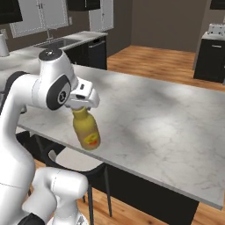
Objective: There is a wine glass and glass cup on the dining counter. Place the wine bottle next to the wine glass and the juice bottle next to the glass cup.
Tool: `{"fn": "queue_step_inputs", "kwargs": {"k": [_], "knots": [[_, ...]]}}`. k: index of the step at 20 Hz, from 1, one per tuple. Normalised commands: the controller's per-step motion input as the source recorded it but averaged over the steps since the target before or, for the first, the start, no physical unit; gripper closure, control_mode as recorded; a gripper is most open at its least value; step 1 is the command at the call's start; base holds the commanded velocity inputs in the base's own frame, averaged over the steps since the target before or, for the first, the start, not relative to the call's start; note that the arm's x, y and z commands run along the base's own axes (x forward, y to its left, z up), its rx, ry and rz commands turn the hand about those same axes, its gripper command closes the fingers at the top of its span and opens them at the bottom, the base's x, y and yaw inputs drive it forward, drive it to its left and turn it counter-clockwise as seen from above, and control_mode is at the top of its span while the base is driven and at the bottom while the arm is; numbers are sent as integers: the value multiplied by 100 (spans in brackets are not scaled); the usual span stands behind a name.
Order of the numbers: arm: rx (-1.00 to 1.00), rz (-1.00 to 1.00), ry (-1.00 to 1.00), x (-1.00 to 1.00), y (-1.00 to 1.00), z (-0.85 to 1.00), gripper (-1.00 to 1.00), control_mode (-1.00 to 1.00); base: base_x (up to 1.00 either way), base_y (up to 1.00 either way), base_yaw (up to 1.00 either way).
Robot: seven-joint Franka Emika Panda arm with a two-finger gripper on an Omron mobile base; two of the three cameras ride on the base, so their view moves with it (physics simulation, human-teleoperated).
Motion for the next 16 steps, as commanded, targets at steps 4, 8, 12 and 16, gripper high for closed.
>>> {"fn": "queue_step_inputs", "kwargs": {"k": [4, 8, 12, 16], "knots": [[-7, 0, -9, 31, -4, -4, 100, -100, 0, 0, 0], [2, 0, 8, 42, -1, -2, 100, -100, 0, 0, 0], [9, 0, 17, 36, -1, 0, 100, -100, 0, 0, 0], [6, 0, 19, 30, 0, -2, 100, -100, 0, 0, 0]]}}
